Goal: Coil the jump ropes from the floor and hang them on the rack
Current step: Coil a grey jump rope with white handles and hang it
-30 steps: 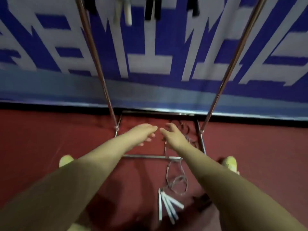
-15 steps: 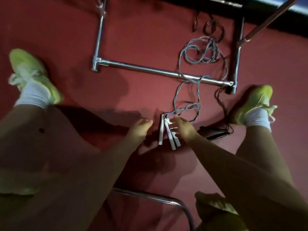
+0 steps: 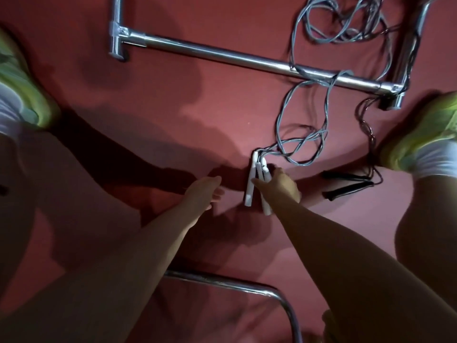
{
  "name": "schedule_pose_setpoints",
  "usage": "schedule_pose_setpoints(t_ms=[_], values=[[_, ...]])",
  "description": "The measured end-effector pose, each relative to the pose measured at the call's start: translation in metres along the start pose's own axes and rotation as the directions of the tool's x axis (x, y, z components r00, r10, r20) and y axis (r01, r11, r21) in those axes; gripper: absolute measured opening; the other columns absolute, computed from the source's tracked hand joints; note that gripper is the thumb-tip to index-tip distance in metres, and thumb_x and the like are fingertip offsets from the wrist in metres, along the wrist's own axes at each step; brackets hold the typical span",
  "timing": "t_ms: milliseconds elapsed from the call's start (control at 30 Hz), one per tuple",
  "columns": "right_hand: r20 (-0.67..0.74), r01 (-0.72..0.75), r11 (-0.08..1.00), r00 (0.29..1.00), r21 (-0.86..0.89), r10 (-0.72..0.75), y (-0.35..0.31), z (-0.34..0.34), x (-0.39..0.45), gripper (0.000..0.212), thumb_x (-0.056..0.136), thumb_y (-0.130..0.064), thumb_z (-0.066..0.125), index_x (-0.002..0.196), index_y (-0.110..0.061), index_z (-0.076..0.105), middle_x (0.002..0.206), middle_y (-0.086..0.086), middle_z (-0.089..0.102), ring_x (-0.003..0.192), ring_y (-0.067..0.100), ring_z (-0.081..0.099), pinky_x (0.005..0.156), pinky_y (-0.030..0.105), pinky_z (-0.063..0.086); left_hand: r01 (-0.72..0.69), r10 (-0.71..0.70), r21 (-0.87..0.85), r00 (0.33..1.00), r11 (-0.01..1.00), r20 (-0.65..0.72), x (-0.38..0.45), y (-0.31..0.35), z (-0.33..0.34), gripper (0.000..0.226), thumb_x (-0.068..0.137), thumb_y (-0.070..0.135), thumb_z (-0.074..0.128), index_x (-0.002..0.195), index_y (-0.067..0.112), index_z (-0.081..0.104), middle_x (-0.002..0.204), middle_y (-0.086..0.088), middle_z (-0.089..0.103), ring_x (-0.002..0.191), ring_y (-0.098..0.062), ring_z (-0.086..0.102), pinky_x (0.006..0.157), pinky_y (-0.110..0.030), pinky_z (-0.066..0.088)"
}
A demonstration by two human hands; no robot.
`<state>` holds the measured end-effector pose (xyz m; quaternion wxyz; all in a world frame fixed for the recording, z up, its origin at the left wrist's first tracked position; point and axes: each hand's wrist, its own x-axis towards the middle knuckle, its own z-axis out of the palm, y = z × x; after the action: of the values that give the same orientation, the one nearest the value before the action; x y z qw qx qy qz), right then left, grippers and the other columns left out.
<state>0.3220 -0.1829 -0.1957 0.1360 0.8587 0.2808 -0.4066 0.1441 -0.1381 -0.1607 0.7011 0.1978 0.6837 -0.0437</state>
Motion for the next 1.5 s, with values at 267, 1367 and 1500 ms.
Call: schedule_pose_setpoints(t_ms=[267,1367,1500], values=[[0.124,-0.034,0.945,0.992,0.326,-0.008,0.023,-0.005,-0.001,0.016,0.088,-0.027,0.06,0.076,-0.016,0.056,0.067,0.0,0.056,0.074,0.024,0.057,0.057,0.028,0.034,0.03,-0.031,-0.022,0.999,0.999,-0.017,0.003,-0.003,-0.001,0.015,0.097,0.033,0.048,0.097,0.021,0.057,0.079,0.004,0.064,0.075,-0.012,0.058,0.086,-0.035,0.038],[-0.094,0.22,0.747,0.974,0.627,-0.208,-0.015,-0.096,0.006,0.032,0.093,-0.021,0.051,0.066,-0.004,0.052,0.067,0.019,0.062,0.068,0.036,0.059,0.069,0.039,0.047,-0.183,0.182,0.056,0.983,0.981,0.016,-0.002,0.035,0.053,0.043,0.101,0.037,0.034,0.13,0.012,0.054,0.124,0.003,0.056,0.106,-0.011,0.057,0.087,-0.021,0.037],[0.079,-0.03,0.18,0.96,0.983,-0.27,-0.024,-0.155,-0.06,0.03,0.104,-0.015,0.035,0.08,-0.007,0.05,0.053,0.005,0.062,0.049,0.018,0.061,0.053,0.027,0.053,-0.3,0.299,-0.003,0.952,0.954,0.069,-0.063,0.066,0.062,0.043,0.101,0.039,0.032,0.124,0.015,0.059,0.121,0.002,0.058,0.114,-0.01,0.053,0.085,-0.012,0.039]])
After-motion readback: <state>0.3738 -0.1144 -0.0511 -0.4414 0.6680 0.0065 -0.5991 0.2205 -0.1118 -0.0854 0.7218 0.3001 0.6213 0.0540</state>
